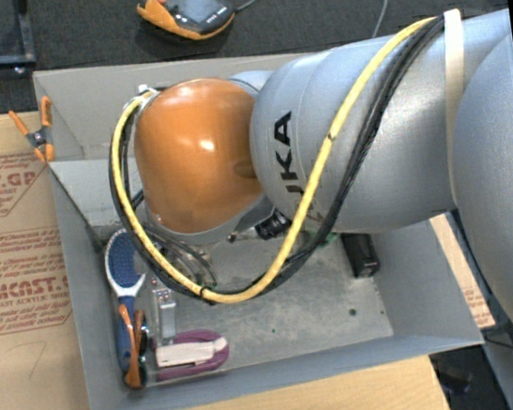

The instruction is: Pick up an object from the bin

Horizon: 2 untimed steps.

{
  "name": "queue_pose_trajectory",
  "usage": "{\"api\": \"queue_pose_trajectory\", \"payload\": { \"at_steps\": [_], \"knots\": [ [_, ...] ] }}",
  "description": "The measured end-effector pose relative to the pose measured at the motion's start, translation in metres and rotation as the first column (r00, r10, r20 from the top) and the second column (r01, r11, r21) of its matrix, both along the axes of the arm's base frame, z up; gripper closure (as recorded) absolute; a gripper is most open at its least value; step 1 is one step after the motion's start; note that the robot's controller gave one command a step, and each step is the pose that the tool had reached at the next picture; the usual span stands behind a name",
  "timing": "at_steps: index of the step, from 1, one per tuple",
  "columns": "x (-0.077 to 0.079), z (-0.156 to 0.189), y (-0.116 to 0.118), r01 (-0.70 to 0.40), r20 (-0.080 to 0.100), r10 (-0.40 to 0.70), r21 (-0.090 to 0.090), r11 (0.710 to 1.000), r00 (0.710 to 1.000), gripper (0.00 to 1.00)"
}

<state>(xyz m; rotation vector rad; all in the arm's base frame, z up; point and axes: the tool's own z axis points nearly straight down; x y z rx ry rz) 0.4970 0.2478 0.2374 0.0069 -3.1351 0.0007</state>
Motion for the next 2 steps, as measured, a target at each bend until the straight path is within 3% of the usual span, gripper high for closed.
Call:
{"api": "queue_pose_trajectory", "payload": {
  "at_steps": [1,2],
  "knots": [
    [0.002,0.005,-0.002,0.004,0.007,-0.004,0.002,1.0,1.0,0.0],
    [-0.001,-0.092,-0.038,-0.183,0.006,0.183,0.002,0.983,0.983,0.0]
  ]
}}
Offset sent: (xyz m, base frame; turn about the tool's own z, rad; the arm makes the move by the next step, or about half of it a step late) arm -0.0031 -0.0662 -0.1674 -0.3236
